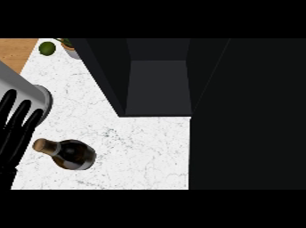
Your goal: Pick up the wine, place it into the cabinet and close the cabinet
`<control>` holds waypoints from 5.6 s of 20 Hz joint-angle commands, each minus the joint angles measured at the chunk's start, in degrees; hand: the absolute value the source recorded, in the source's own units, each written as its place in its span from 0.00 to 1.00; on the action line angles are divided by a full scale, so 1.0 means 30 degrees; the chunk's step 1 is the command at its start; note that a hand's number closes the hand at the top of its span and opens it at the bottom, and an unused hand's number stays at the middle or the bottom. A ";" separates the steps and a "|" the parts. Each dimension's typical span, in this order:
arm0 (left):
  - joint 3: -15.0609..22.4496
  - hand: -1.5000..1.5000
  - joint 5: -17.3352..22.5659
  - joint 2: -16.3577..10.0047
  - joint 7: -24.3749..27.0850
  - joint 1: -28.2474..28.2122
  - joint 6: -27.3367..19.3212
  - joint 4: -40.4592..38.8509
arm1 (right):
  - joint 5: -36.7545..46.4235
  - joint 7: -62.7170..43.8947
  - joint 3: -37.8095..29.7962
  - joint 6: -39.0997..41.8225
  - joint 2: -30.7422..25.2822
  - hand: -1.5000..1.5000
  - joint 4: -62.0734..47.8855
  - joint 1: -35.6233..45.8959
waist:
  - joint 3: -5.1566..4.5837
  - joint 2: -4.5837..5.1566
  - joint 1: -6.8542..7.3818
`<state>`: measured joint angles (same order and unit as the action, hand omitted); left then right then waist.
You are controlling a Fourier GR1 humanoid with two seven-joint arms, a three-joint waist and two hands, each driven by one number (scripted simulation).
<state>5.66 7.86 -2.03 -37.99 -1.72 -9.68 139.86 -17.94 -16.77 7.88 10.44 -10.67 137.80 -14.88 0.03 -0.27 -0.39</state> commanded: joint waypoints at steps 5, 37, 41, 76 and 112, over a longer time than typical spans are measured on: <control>-0.0175 0.00 -0.0418 -0.0396 -0.3039 0.1402 -0.1433 0.2535 | -0.1628 -0.3264 0.0072 -0.1333 -0.0465 0.00 0.5346 -0.1080 | -0.0013 -0.0045 -0.0132; -0.3983 0.00 0.0425 -0.1710 -0.0083 0.0445 -0.0115 -0.1020 | -0.1224 -0.2786 0.0442 -0.2116 -0.0029 0.00 0.4717 -0.0436 | -0.0041 0.0039 -0.0056; -0.4696 0.00 0.0795 -0.1443 0.1898 -0.0469 0.0788 -0.2633 | -0.2102 -0.1796 -0.0338 -0.1100 -0.0271 0.00 0.4462 -0.1457 | -0.0025 0.0038 -0.0159; -0.6420 0.00 0.0645 -0.0520 1.6750 -0.1209 0.6921 -2.1041 | -0.2986 0.0797 -0.1946 0.2198 0.0039 0.00 0.2511 -0.2942 | -0.0008 0.0059 -0.0091; -0.6286 1.00 -0.0879 -0.1635 2.7656 0.4730 1.0334 -3.5310 | -0.0614 0.0098 0.0132 0.1604 0.1053 0.00 0.3170 -0.3138 | -0.0041 0.0050 -0.0346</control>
<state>-15.80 10.44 -7.25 36.67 13.47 25.31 33.34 -18.76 -13.77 7.27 15.91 -7.34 137.48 -20.35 -0.05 -0.06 -0.89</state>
